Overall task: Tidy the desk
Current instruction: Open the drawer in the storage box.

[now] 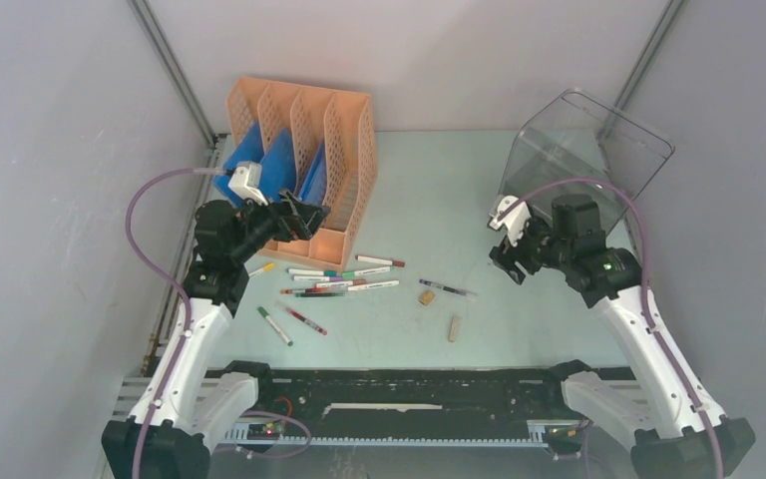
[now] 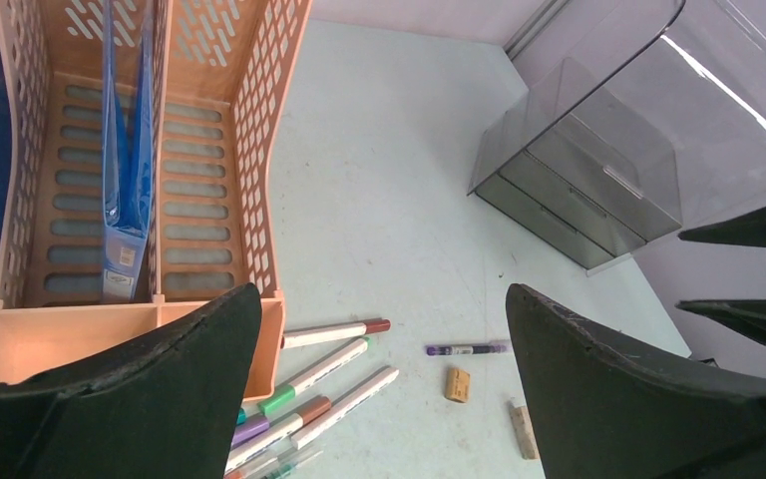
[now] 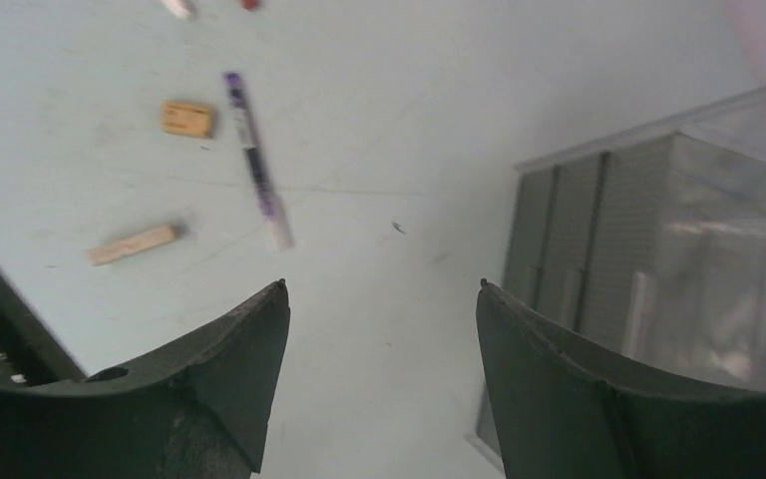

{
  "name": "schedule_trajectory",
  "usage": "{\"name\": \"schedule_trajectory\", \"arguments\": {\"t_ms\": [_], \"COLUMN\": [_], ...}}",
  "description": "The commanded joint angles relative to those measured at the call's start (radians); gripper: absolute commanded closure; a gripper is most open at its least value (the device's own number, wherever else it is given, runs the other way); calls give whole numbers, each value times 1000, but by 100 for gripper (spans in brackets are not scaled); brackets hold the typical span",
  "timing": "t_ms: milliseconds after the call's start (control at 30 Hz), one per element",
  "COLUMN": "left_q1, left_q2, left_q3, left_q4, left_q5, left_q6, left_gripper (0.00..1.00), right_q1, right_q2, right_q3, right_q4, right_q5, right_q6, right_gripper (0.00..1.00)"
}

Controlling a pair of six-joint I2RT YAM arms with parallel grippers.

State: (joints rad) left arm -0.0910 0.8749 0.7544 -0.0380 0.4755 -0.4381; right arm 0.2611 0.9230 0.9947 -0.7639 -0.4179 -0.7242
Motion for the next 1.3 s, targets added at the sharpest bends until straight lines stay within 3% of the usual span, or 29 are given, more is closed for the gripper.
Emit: {"name": "schedule_trajectory", "arguments": {"t_ms": [0, 200, 433, 733, 867, 1067, 1267], "left_q1": [4, 3, 4, 4, 4, 4, 3], "left_q2": [-13, -16, -15, -11, -10, -8, -5], "left_q3": [28, 28, 28, 26, 26, 26, 26], "left_q4": [33, 33, 33, 33, 33, 33, 33], "left_q5": [26, 29, 30, 32, 31, 32, 33], "left_q6": [-23, -25, -27, -30, -30, -30, -32], "left_gripper": [0, 0, 0, 0, 0, 0, 0], "right_q1": [78, 166, 249, 240, 211, 176, 162], "right_q2": [47, 129, 200, 323, 396, 462, 474], "right_q3": [1, -28, -242, -435, -436, -443, -443], "right_q4": [132, 272, 725, 1275, 1381, 1481, 1457], "right_q5": [353, 694, 1074, 1247, 1268, 1294, 1313], "right_q6": [57, 61, -52, -270, -343, -424, -414], "right_gripper": [24, 24, 23, 27, 41, 48, 59]}}
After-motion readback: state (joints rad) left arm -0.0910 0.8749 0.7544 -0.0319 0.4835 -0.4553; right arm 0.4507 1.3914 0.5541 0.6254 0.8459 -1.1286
